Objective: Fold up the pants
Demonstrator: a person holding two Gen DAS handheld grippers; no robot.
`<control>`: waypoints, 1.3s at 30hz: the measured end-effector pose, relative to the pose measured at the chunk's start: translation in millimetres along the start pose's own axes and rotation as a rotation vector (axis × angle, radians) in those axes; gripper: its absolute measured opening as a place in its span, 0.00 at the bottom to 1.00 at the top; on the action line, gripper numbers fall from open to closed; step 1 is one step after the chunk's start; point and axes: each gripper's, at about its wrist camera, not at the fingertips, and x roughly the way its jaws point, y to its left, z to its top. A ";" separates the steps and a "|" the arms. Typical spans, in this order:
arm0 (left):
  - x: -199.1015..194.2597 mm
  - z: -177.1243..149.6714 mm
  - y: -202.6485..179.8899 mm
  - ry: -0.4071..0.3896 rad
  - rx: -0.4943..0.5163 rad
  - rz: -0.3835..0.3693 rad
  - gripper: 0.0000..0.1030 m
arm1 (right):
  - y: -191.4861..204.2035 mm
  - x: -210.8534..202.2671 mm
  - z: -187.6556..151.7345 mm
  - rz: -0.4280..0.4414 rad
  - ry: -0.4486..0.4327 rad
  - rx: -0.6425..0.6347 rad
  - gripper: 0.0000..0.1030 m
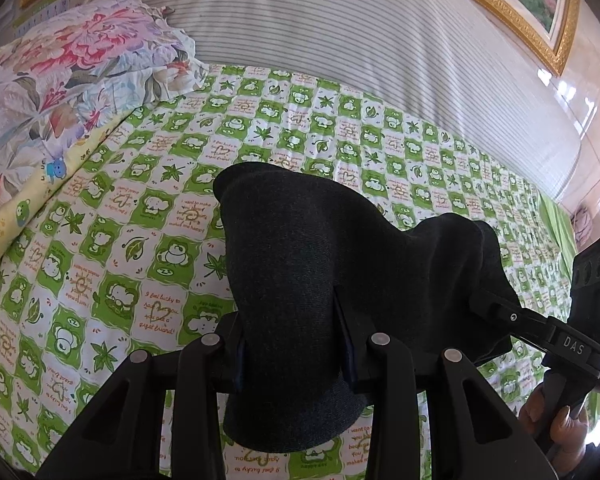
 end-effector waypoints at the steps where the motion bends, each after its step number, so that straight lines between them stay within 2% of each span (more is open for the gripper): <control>1: 1.7 -0.1 0.7 0.001 0.001 0.001 0.34 | -1.1 1.0 -0.2 -0.001 0.002 0.000 0.53; 7: 7.7 0.4 3.9 0.002 0.005 0.004 0.34 | -5.0 7.3 0.2 -0.009 0.010 0.005 0.53; 16: 16.8 -1.3 8.1 0.012 0.009 0.007 0.39 | -14.5 13.1 -2.1 -0.025 0.028 0.023 0.62; 24: 25.0 -8.3 17.2 0.029 -0.013 0.009 0.60 | -22.6 12.5 -2.5 -0.098 0.036 -0.014 0.77; 33: 25.4 -14.9 19.4 0.034 -0.011 0.014 0.72 | -33.5 10.3 -8.7 -0.136 0.045 -0.024 0.84; 39: 19.4 -17.7 20.4 0.036 -0.014 0.029 0.72 | -31.6 7.0 -7.8 -0.131 0.045 -0.031 0.84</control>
